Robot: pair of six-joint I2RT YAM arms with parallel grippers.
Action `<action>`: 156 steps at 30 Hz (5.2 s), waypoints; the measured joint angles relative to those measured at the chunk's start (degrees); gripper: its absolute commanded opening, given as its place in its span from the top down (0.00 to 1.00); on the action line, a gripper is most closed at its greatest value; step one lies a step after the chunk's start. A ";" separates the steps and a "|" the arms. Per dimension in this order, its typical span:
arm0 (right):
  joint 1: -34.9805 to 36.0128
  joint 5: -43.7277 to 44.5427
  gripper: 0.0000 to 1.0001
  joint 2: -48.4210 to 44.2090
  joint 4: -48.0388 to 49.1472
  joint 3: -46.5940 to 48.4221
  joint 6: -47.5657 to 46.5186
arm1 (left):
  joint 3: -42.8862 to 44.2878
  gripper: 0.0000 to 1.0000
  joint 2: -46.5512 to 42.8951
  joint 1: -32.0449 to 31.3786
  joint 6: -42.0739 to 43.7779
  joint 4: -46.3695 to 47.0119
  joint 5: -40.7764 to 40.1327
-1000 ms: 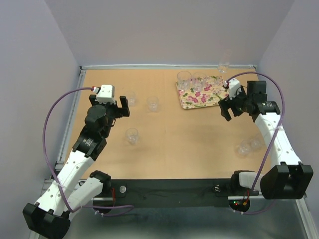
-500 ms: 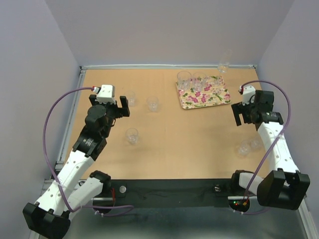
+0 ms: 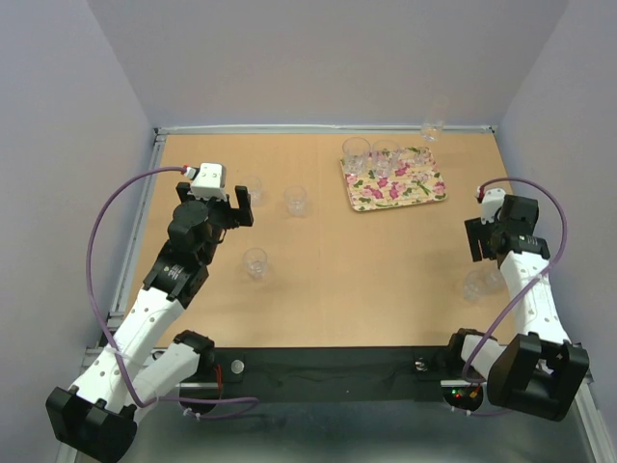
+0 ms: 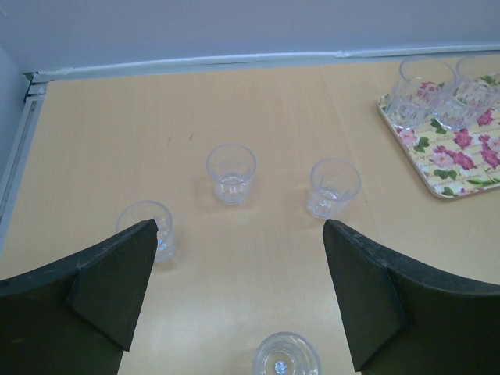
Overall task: Place the glasses into the tray
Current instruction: Grab a glass with a robot arm, then place the glass into the tray
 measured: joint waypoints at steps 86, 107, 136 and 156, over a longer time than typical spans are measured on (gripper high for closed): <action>-7.48 -14.60 1.00 7.63 3.23 3.17 -10.73 | 0.00 0.01 -0.92 0.00 0.00 0.00 0.50; -6.16 -37.51 1.00 23.34 1.68 20.09 -20.83 | 0.00 0.01 -2.03 -0.02 0.00 0.00 0.50; 9.66 -37.24 0.99 34.67 -0.09 29.11 -41.83 | 0.00 0.01 -1.84 0.00 0.02 -0.02 -1.01; 17.11 -34.97 0.97 54.64 -1.60 47.01 -50.75 | 0.00 0.01 -0.07 0.00 0.04 -0.07 -2.84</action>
